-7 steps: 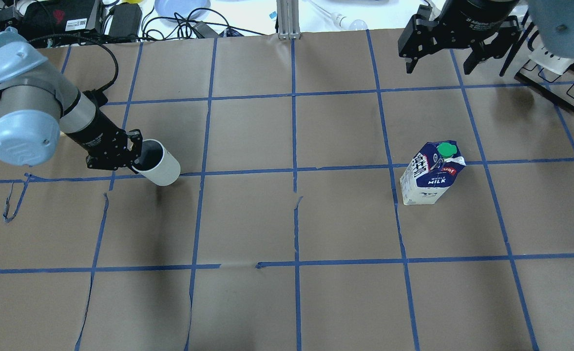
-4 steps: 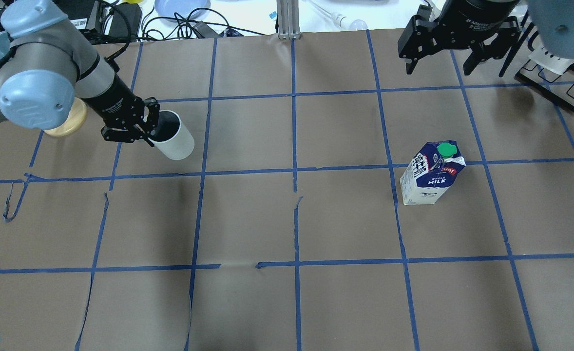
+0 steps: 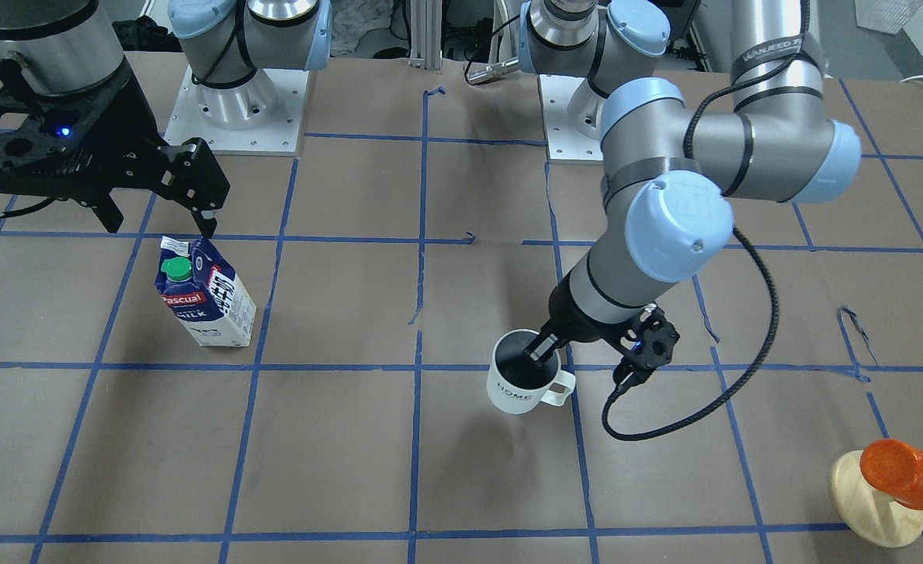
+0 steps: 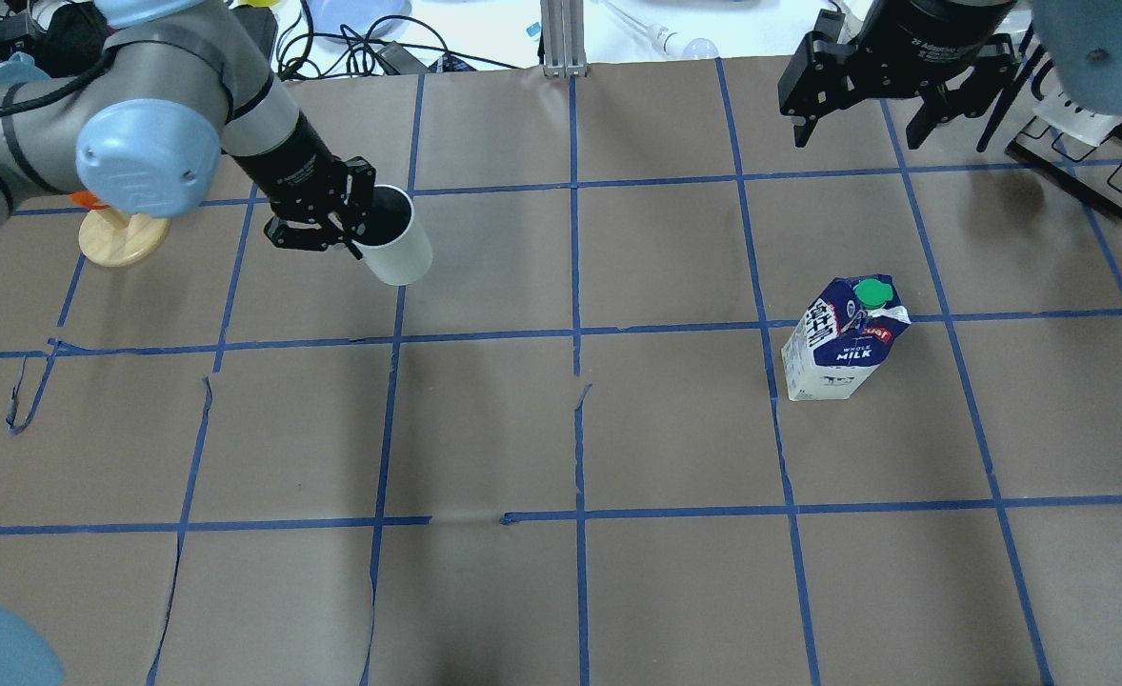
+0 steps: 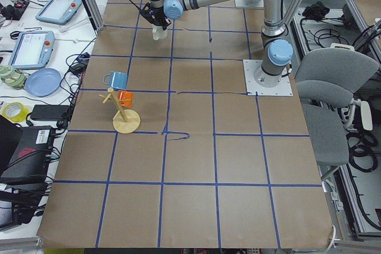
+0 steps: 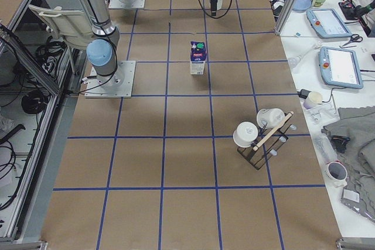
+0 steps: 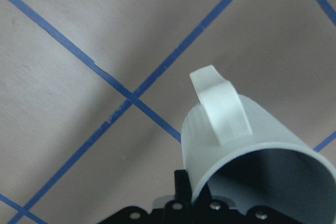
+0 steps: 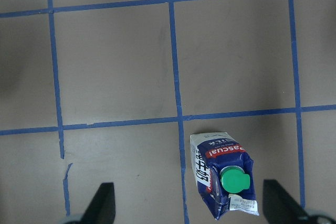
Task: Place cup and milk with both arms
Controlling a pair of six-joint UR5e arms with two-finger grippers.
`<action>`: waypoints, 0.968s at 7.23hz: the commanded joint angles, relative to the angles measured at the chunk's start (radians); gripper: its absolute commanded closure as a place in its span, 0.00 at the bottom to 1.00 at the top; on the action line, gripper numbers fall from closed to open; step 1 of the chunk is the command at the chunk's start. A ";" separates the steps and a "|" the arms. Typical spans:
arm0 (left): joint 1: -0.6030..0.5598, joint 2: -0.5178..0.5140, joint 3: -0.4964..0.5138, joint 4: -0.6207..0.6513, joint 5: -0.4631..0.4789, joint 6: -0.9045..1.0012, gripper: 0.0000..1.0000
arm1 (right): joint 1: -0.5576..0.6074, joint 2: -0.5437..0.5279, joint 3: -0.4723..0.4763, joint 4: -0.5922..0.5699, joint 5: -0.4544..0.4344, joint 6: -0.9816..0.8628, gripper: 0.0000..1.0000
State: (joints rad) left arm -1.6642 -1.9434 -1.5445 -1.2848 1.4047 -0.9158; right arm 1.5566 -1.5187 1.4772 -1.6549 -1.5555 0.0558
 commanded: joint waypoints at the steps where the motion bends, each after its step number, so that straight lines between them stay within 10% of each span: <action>1: -0.096 -0.066 0.006 0.093 -0.027 -0.202 1.00 | -0.006 0.002 0.002 0.006 0.002 -0.001 0.00; 7: -0.158 -0.121 -0.008 0.098 -0.085 -0.353 1.00 | -0.013 0.044 -0.002 0.001 0.005 -0.031 0.00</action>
State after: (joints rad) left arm -1.8208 -2.0618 -1.5481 -1.1874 1.3229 -1.2515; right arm 1.5448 -1.4822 1.4742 -1.6513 -1.5519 0.0305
